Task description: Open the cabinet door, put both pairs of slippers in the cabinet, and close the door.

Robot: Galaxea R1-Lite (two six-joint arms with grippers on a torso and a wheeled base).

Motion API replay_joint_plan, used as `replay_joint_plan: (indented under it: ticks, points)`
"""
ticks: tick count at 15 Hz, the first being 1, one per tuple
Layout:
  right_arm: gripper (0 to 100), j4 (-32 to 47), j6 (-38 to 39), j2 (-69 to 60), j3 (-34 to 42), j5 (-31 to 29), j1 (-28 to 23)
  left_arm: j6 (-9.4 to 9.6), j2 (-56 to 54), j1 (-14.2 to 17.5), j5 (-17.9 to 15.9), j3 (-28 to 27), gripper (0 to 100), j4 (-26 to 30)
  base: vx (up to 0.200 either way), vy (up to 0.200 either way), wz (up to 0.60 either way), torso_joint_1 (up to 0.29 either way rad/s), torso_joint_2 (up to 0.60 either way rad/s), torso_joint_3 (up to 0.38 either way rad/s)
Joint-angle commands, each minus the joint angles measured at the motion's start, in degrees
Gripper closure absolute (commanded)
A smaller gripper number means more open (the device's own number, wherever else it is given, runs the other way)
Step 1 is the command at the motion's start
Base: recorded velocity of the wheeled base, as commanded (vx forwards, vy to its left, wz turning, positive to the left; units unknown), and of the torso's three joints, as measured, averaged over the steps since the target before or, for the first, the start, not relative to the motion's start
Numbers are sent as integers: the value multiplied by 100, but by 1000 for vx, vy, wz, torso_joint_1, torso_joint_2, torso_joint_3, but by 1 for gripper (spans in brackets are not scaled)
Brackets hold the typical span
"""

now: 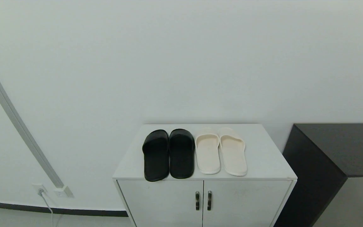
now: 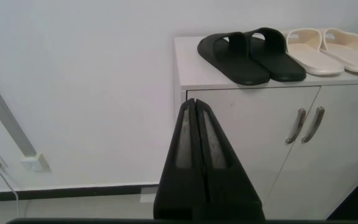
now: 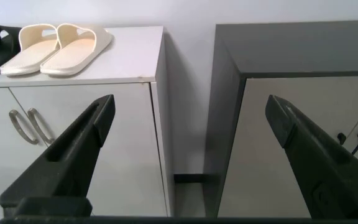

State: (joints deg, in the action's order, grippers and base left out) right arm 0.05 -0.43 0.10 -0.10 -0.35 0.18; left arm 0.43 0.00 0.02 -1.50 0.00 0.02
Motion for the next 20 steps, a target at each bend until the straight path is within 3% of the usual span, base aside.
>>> replay_joint_plan:
  ticks: [1,11,12,16,18,20]
  points:
    - [0,4,-10,8,1,18,-1,1,0,6,1,0,100,-2,0,0,0,0,0,0]
    - [0,-31,-159,219,-52,97,26,-8,0,-2,1,0,100,-2,0,0,0,0,0,0]
    - [0,21,104,377,-685,79,26,-8,0,6,1,0,100,-2,0,0,0,0,0,0]
    - [0,101,-98,1722,-772,774,34,-8,0,6,1,0,100,-2,0,0,0,0,0,0]
    - [0,-488,-98,2759,-957,976,61,-8,0,-2,1,0,100,-2,0,0,0,0,0,0]
    - [0,-1314,-80,3937,-1159,1002,448,-8,0,-2,1,0,100,-2,0,0,0,0,0,0]
